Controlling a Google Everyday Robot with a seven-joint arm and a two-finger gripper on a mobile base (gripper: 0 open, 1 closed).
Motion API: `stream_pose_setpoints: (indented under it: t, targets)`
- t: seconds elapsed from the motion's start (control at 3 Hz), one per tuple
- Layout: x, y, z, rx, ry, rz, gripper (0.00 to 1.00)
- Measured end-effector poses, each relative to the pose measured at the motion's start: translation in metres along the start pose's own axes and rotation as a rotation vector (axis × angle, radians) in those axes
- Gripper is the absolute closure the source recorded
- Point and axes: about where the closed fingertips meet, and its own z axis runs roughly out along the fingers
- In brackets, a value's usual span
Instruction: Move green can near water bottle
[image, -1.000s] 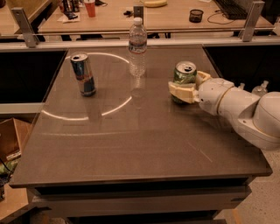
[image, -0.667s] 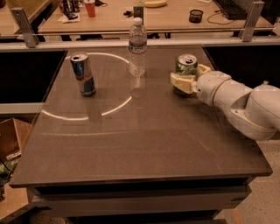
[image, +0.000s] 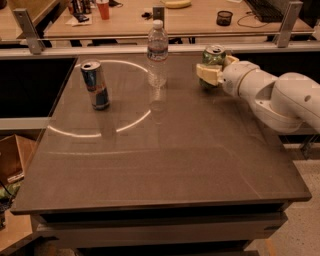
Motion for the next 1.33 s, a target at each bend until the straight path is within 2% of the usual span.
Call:
stream_pose_setpoints:
  t: [0.33,0.67,1.33]
  targets:
    - [0.002,-0.006,0.023,-0.006,0.004,0.02,1.0]
    - [0.007,-0.001,0.042,-0.029,0.008,0.052,1.0]
    - [0.003,0.027,0.063,-0.124,-0.006,0.104,1.0]
